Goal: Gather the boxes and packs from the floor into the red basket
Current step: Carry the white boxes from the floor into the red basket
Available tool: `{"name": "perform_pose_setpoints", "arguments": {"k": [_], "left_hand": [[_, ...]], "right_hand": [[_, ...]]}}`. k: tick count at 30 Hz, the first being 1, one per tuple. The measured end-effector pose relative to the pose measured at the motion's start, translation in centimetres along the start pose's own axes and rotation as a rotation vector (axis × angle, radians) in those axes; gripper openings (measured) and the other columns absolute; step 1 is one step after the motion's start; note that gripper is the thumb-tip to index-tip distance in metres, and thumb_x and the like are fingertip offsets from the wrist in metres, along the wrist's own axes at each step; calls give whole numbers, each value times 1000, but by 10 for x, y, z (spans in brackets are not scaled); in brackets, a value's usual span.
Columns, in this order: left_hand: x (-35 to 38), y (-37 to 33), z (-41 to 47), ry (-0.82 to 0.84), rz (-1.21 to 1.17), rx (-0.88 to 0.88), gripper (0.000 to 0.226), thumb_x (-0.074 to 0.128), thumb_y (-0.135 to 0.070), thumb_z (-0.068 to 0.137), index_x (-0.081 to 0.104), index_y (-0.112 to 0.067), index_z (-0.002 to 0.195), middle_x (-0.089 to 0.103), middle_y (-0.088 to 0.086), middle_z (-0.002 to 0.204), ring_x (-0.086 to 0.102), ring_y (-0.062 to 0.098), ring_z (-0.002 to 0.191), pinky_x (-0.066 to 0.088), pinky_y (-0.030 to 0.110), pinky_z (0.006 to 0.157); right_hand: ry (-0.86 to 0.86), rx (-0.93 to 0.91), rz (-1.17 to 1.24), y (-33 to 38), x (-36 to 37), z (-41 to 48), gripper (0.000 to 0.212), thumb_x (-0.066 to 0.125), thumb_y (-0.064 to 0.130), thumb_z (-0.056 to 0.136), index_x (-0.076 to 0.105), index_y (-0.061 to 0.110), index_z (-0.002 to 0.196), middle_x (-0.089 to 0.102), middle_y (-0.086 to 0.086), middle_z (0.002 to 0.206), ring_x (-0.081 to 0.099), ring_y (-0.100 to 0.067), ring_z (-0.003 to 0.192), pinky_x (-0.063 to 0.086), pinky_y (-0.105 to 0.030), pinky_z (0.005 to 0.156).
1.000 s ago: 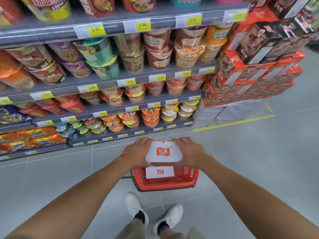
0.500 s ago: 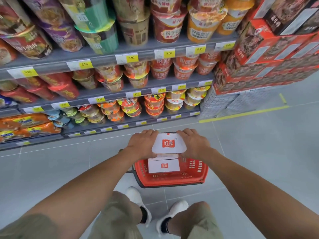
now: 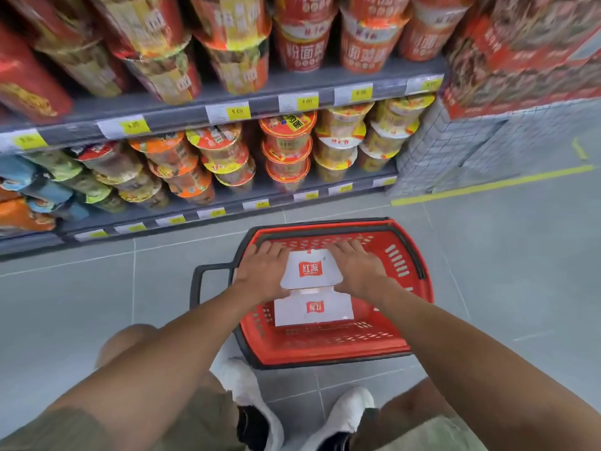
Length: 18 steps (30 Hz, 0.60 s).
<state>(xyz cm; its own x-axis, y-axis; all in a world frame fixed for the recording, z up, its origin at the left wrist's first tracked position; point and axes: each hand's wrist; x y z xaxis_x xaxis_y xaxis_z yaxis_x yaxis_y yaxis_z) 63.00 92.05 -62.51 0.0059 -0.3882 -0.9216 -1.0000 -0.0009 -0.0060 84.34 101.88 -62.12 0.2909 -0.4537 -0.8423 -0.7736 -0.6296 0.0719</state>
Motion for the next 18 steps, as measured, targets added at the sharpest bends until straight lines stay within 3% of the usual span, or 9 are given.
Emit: {"name": "perform_pose_setpoints", "arguments": {"k": [3, 6, 13, 18], "left_hand": [[42, -3, 13, 22, 13, -6, 101, 71, -72, 71, 38, -14, 147, 48, 5, 141, 44, 27, 126, 36, 44, 101], [66, -7, 23, 27, 7, -13, 104, 71, -68, 75, 30, -14, 154, 44, 6, 145, 41, 28, 130, 35, 46, 106], [74, -3, 32, -46, 18, -41, 101, 72, -67, 75, 32, -17, 152, 48, 1, 144, 44, 24, 127, 34, 43, 100], [65, -5, 34, 45, 40, -27, 106, 73, -57, 81, 16, -13, 159, 31, 5, 160, 32, 26, 142, 32, 47, 111]], "right_hand": [[16, 13, -13, 0, 38, 21, 105, 79, 47, 85, 12, 23, 163, 22, 0, 167, 19, -25, 155, 37, -50, 116], [-14, 28, 9, -2, 62, 32, 102, 80, 43, 84, 17, 24, 161, 30, 1, 161, 27, -24, 150, 37, -49, 117], [-64, 44, 37, -7, 66, 45, 102, 83, 40, 80, 21, 25, 160, 32, 1, 161, 28, -25, 149, 39, -51, 116], [13, 71, 42, -2, 63, 50, 108, 83, 37, 82, 13, 23, 163, 24, -2, 167, 19, -27, 155, 33, -51, 120]]}}
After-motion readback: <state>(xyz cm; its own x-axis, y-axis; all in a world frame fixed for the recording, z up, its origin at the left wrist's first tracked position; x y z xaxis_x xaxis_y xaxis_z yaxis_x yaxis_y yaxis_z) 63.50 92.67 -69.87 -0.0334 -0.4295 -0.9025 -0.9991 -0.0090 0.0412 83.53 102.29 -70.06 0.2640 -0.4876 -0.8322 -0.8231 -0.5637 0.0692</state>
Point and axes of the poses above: each hand's wrist, its own z-axis towards the middle knuckle, its own x-axis out of the palm, y = z × x
